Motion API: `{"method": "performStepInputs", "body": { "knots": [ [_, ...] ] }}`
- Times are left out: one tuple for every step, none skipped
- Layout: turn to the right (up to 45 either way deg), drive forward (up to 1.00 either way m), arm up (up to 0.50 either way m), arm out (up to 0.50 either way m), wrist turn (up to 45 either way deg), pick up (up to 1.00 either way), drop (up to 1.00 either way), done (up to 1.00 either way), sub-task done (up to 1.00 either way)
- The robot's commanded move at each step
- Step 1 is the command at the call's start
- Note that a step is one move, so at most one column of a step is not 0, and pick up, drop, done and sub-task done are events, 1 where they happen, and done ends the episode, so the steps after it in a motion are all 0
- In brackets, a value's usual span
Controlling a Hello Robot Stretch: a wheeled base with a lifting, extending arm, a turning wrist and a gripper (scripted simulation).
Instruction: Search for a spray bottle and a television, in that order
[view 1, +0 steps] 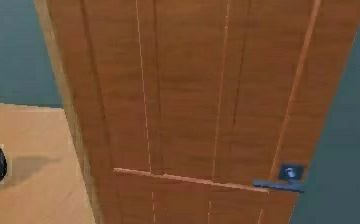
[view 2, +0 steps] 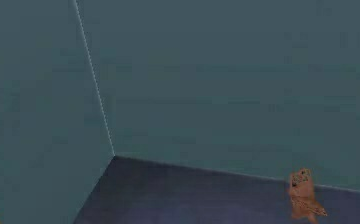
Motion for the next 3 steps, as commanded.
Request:
{"method": "performStepInputs", "body": {
  "knots": [
    [-45.0,0.0,0.0,0.0,0.0,0.0,0.0,0.0,0.0],
    [-30.0,0.0,0.0,0.0,0.0,0.0,0.0,0.0,0.0],
    [-3.0,0.0,0.0,0.0,0.0,0.0,0.0,0.0,0.0]
  ]
}}
